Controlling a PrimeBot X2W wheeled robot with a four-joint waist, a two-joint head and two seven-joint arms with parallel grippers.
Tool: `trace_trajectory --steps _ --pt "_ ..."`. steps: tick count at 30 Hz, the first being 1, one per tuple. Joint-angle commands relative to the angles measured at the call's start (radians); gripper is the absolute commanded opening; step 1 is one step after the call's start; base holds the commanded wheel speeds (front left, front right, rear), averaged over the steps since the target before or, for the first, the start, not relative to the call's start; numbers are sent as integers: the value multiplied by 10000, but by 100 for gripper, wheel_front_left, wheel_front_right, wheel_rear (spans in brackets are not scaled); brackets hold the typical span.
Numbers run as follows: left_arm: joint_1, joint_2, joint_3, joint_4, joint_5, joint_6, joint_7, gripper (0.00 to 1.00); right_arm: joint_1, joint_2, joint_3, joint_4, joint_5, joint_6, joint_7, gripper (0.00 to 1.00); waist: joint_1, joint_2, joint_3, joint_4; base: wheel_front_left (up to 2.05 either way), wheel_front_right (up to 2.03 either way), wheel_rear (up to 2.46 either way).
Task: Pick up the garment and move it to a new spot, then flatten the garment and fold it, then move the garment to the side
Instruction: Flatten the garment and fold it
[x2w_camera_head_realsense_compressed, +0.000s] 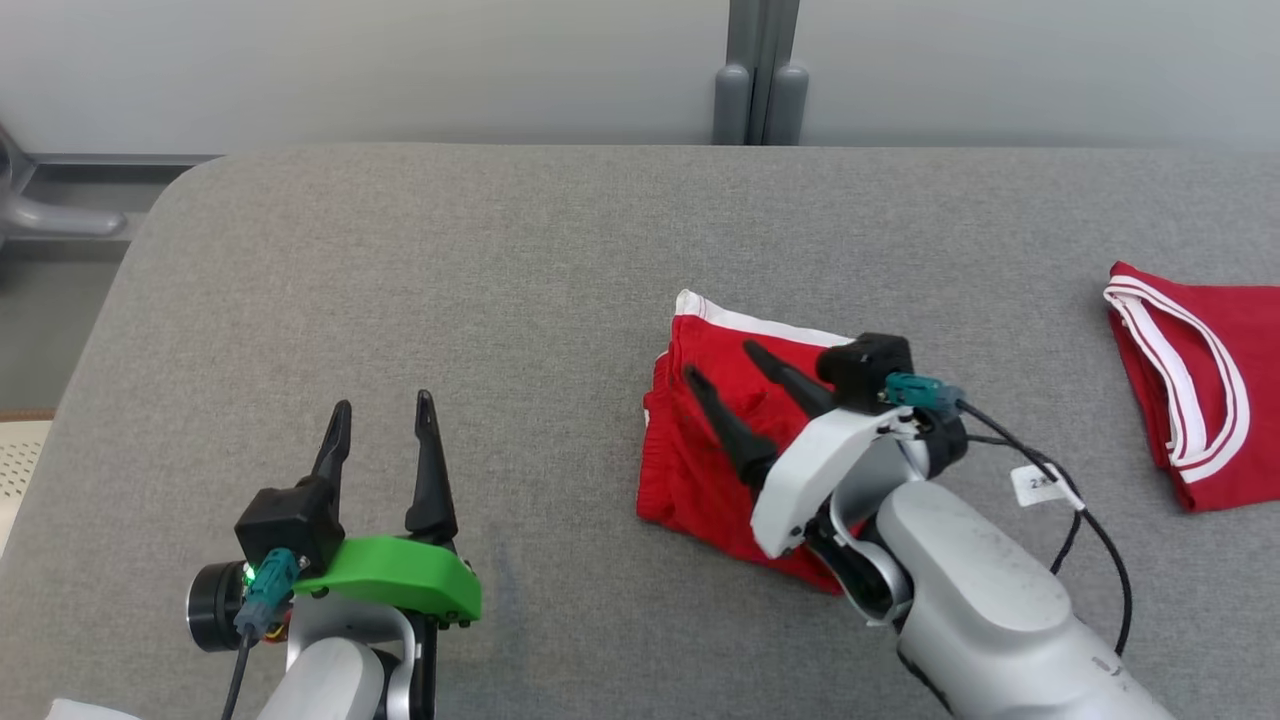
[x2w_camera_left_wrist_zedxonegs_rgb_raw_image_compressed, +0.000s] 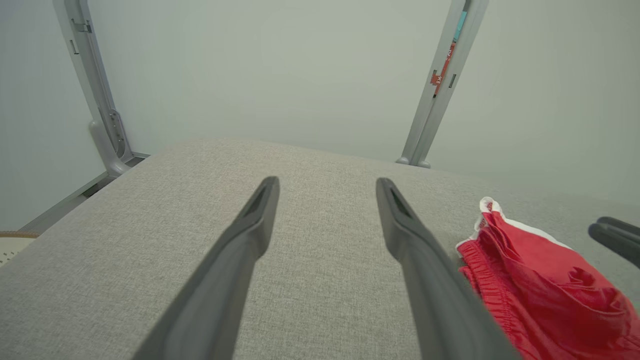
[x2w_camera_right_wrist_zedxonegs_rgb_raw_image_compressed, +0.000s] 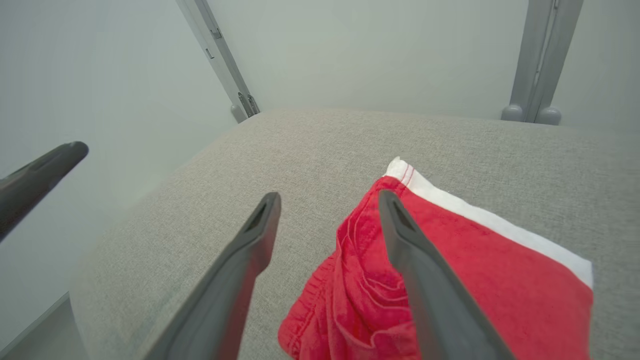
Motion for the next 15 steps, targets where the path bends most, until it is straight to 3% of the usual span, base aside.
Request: trace_trajectory --steps 1,10,11,12,14,15 --pt "180 29 1 -21 -47 32 14 100 -36 -169 -200 -64 -133 -17 -87 100 0 0 -72 -59 0 0 0" --pt "74 100 -165 -153 2 1 115 100 -178 -1245 -616 196 -852 -17 421 100 0 0 80 184 0 0 0" --pt "53 108 -166 -165 8 16 122 100 -213 -1382 -576 253 -929 -17 459 95 0 0 117 227 0 0 0" --pt "37 117 -166 -181 14 33 127 100 -262 -1554 -480 320 -1042 -17 505 59 0 0 168 279 0 0 0" --pt "-4 133 -175 -208 25 46 142 100 -271 -1762 -248 456 -1034 -17 632 27 0 0 278 392 0 0 0" --pt "-29 140 -176 -227 30 56 142 100 -324 -1899 -154 508 -1054 -17 655 20 0 0 332 448 0 0 0"
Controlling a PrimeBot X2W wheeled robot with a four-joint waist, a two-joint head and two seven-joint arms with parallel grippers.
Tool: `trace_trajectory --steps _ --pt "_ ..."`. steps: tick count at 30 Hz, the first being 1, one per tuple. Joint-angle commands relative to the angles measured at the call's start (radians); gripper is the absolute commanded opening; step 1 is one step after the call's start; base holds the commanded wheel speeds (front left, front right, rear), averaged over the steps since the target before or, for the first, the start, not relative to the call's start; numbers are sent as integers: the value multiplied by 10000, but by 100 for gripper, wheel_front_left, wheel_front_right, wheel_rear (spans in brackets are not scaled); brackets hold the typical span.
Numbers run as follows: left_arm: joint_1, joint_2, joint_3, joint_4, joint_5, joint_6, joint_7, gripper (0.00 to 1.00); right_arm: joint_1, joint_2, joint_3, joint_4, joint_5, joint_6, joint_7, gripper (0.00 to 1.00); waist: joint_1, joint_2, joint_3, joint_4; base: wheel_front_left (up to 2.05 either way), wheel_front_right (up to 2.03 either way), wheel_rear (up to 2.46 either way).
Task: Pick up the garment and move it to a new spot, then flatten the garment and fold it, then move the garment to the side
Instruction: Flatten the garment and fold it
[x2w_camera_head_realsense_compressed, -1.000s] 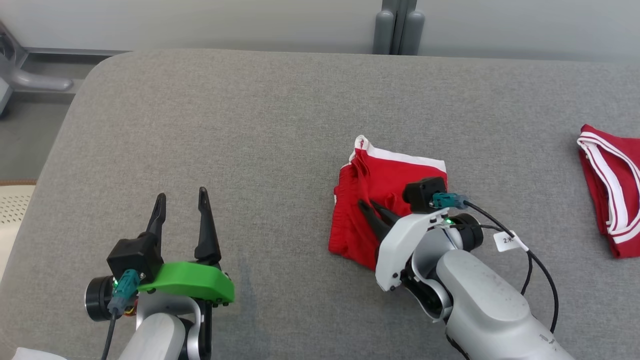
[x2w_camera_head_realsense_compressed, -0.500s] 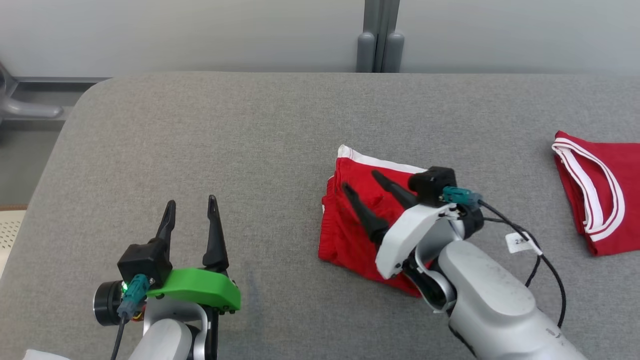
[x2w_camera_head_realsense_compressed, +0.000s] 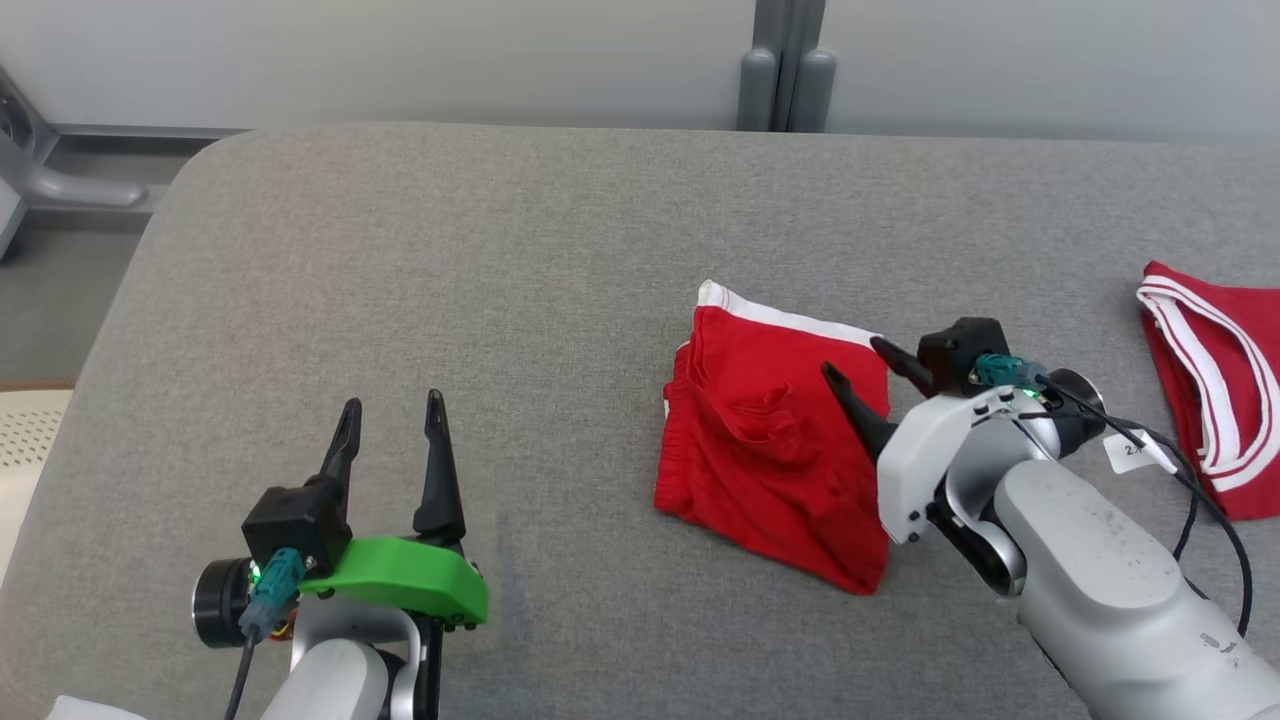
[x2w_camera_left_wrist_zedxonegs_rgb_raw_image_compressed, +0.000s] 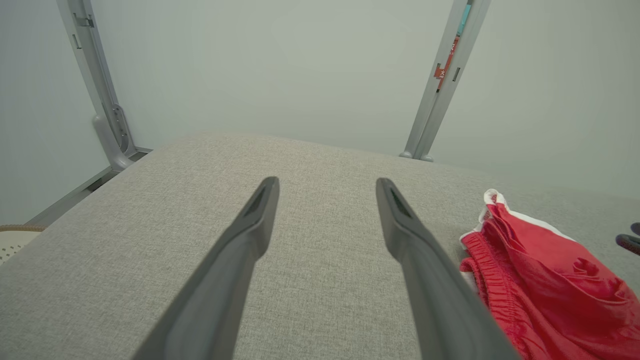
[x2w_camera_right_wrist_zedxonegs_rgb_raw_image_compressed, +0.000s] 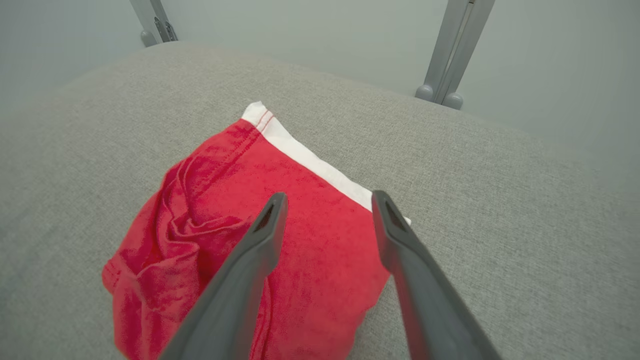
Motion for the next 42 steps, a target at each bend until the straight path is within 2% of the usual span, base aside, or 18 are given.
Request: trace_trajectory --steps 1,3,11,18,22,26,32,42 --pt "-89 92 8 -23 25 50 36 100 -152 -224 222 112 -56 -19 65 10 0 0 208 206 0 0 0" --pt "-132 109 34 -41 19 64 8 100 -229 -471 612 217 14 -19 142 0 0 0 324 304 0 0 0" --pt "-270 114 91 17 -22 99 -107 100 -527 -1142 2370 508 854 -17 62 0 0 0 565 597 0 0 0" --pt "-256 145 126 54 -74 150 -127 100 -814 -1327 4008 -376 1879 -19 -124 0 0 0 455 538 0 0 0" --pt "-270 134 89 23 -85 170 -146 100 -859 -1252 4927 -1002 2466 -17 -34 0 0 0 447 438 0 0 0" --pt "-311 156 88 3 -104 193 -153 100 -949 -1046 5602 -1089 2814 -17 52 0 0 0 501 357 0 0 0" --pt "-425 203 130 8 -129 205 -173 100 -1132 -426 6379 -178 3138 -17 -352 0 0 0 642 296 0 0 0" --pt "-454 292 232 109 -174 253 -228 100 -1512 336 6905 937 3562 -17 -1351 0 0 0 568 165 0 0 0"
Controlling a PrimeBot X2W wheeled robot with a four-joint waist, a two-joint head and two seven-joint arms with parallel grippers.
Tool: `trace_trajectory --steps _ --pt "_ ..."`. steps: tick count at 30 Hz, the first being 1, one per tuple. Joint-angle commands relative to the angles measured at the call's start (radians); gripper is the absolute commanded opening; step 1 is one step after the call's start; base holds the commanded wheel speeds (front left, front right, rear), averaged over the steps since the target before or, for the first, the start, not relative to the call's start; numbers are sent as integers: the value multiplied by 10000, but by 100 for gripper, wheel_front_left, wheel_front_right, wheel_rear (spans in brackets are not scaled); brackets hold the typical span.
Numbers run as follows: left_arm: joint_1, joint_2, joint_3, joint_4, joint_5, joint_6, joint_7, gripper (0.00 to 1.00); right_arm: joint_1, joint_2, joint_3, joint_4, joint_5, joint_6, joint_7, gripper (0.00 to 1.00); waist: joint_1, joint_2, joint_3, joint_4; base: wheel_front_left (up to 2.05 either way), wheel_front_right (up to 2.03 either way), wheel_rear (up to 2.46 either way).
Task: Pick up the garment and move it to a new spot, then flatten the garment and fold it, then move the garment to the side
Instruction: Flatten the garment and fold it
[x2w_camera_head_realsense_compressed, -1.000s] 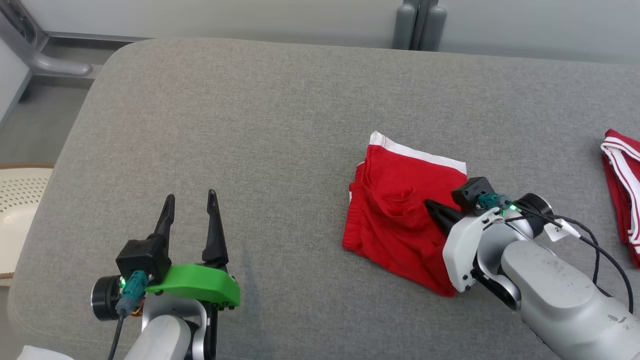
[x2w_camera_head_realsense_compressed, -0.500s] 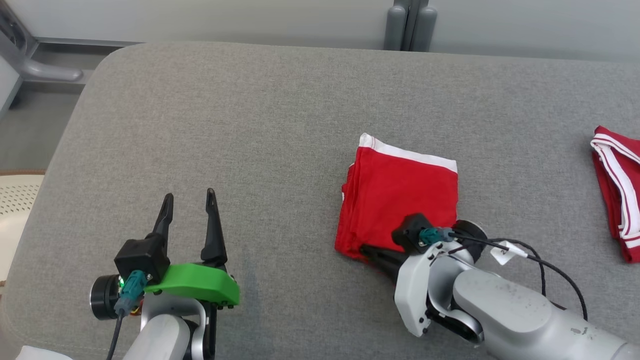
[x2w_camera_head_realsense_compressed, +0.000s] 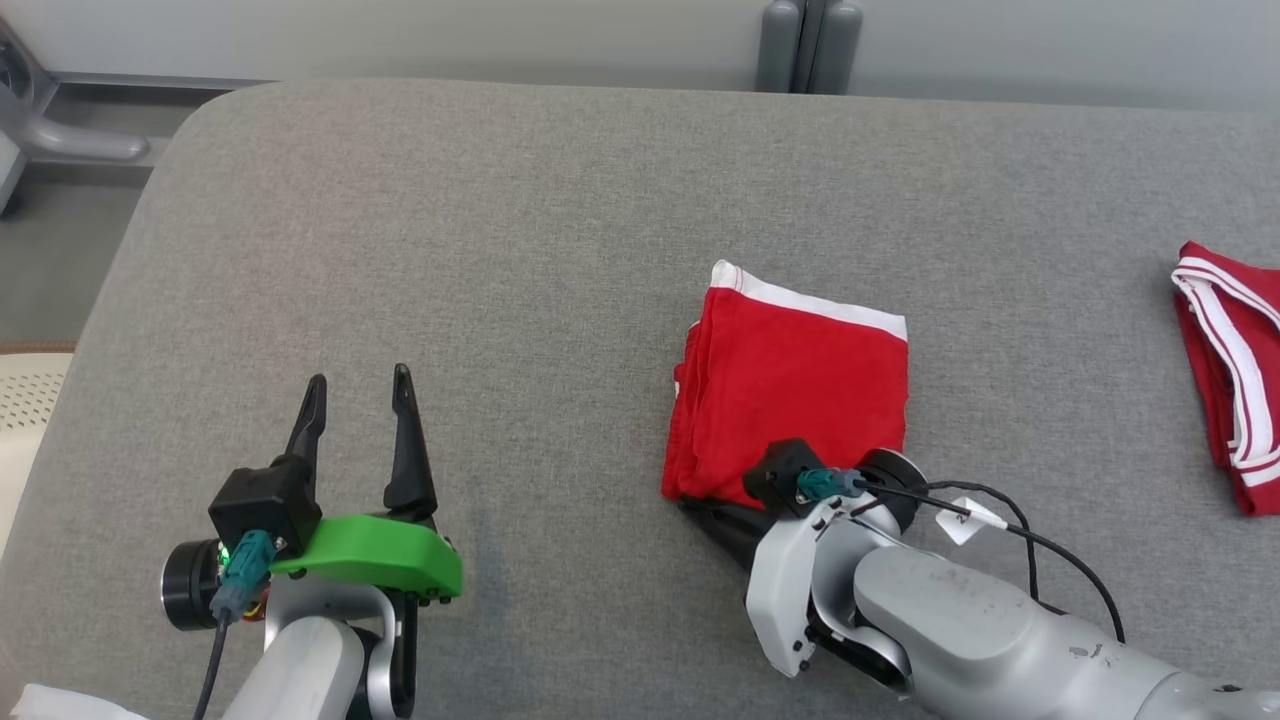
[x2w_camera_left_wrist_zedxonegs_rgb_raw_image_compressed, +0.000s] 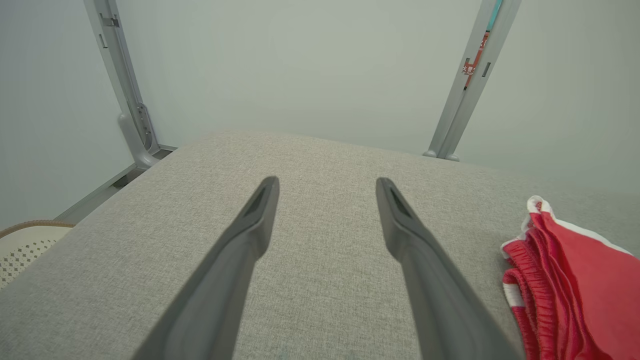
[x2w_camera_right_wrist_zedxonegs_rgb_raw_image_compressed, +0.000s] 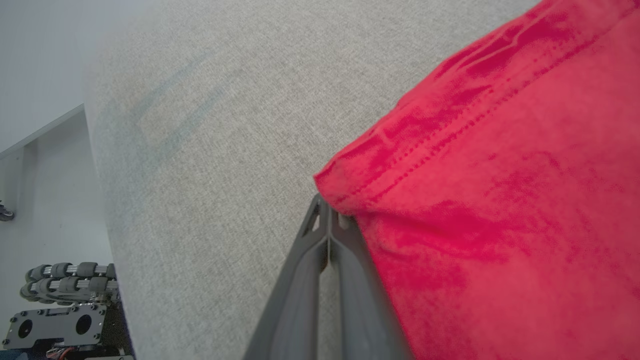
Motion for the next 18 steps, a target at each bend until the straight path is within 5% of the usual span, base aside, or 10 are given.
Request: trace_trajectory --steps 1,5,8,10,11,18 --pt "-86 81 52 12 -63 84 -48 100 -111 61 43 60 74 -17 -215 0 0 0 -95 -72 0 0 0" --pt "-46 114 39 68 -59 103 -76 100 -158 110 54 -42 196 -17 -586 3 0 0 -350 -226 0 0 0" --pt "25 123 16 120 -84 87 -69 100 -131 25 -85 -280 268 -19 -804 39 0 0 -589 -386 0 0 0" --pt "72 125 -5 157 -103 44 -74 100 -16 -47 -294 -531 358 -19 -914 88 0 0 -747 -502 0 0 0" --pt "91 126 -24 178 -110 17 -77 100 35 -115 -462 -665 334 -17 -967 100 0 0 -829 -567 0 0 0" --pt "128 52 -183 374 -62 -117 -145 100 461 -477 -2794 -1003 -561 -17 -1093 100 0 0 -1316 -1030 0 0 0"
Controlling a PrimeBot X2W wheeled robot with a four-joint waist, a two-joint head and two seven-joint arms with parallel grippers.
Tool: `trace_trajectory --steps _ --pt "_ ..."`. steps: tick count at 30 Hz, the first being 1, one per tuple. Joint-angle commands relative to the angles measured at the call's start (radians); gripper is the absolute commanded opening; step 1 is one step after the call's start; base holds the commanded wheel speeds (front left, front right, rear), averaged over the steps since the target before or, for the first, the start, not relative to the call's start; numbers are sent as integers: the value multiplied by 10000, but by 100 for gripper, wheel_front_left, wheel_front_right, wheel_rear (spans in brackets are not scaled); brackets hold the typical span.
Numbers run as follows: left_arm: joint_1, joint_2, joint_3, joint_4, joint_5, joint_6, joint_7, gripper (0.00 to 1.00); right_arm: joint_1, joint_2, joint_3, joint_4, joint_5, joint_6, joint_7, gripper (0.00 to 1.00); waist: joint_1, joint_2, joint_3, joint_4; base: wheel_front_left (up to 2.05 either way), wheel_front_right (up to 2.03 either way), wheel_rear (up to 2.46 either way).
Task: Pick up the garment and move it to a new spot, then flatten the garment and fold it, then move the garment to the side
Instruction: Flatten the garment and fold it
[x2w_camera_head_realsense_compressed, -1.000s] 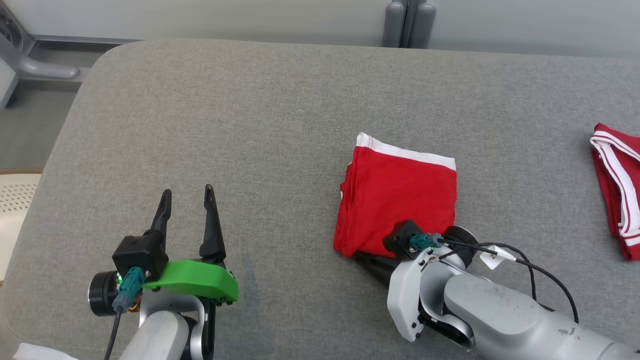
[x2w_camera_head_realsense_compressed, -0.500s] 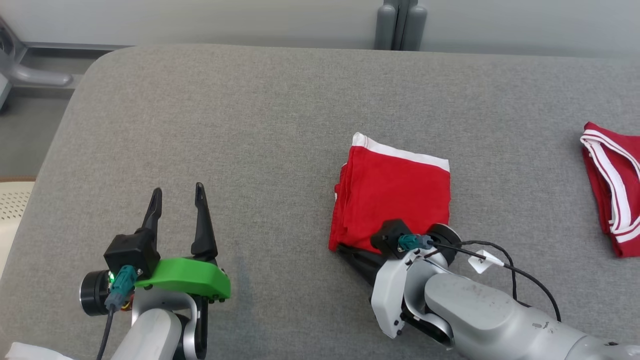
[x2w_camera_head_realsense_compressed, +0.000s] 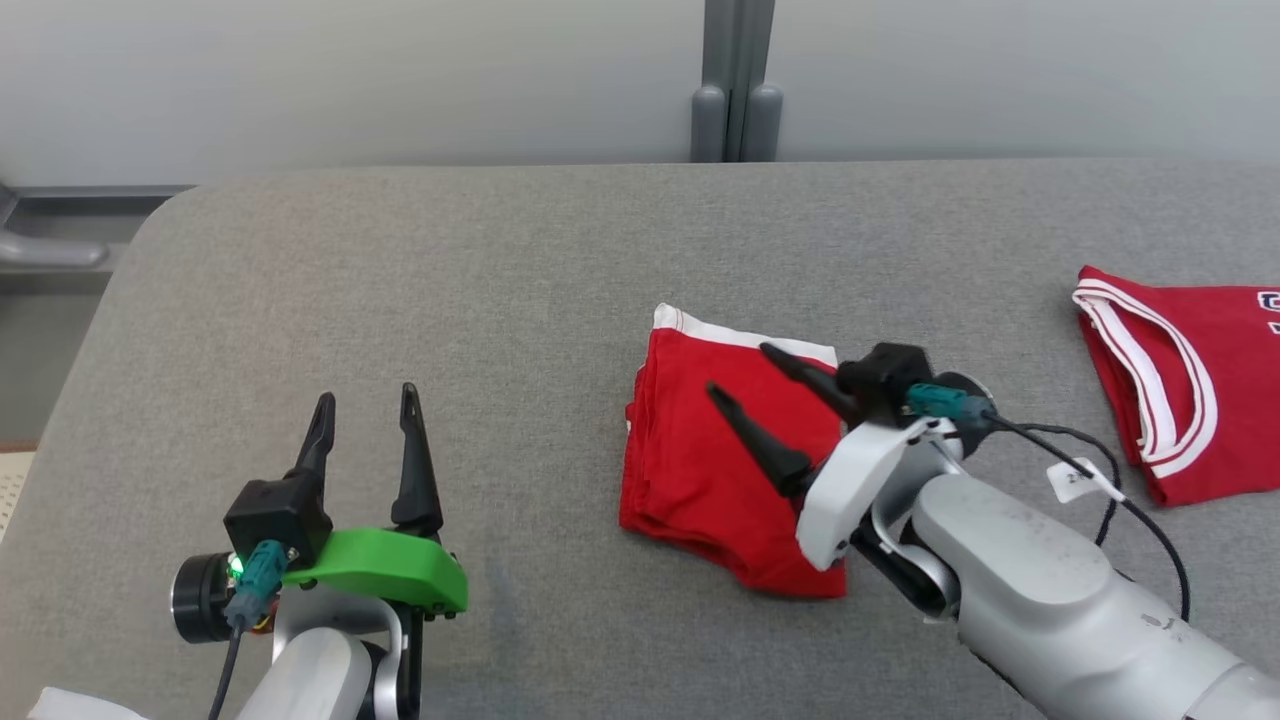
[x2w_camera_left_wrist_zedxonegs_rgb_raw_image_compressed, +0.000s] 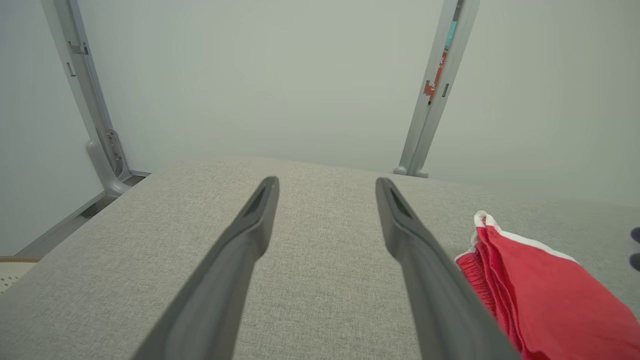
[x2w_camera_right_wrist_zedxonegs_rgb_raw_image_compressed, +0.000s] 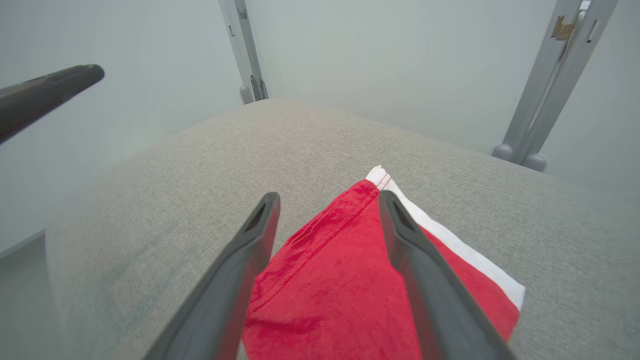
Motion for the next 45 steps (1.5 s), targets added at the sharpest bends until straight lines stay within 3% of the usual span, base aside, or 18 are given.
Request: trace_trajectory --steps 1,10,18,29,45 --pt "67 -38 -44 53 23 -53 -70 100 321 -10 -615 -97 -274 -17 -33 100 0 0 -303 -315 0 0 0" --pt "281 -472 -204 738 -81 -280 -247 100 2501 454 -5166 -778 -2691 -16 -32 100 0 0 -606 -606 0 0 0" --pt "608 -636 -61 1227 -20 -483 -335 100 4233 1515 -7475 -1785 -4511 -16 -16 100 0 0 -703 -590 0 0 0" --pt "946 -730 116 1288 183 -563 -350 100 5438 2178 -8622 -3283 -5458 -16 477 100 0 0 -731 -448 0 0 0" --pt "1040 -792 217 1178 419 -608 -351 100 5854 2199 -8641 -4052 -5262 -16 900 100 0 0 -712 -472 0 0 0"
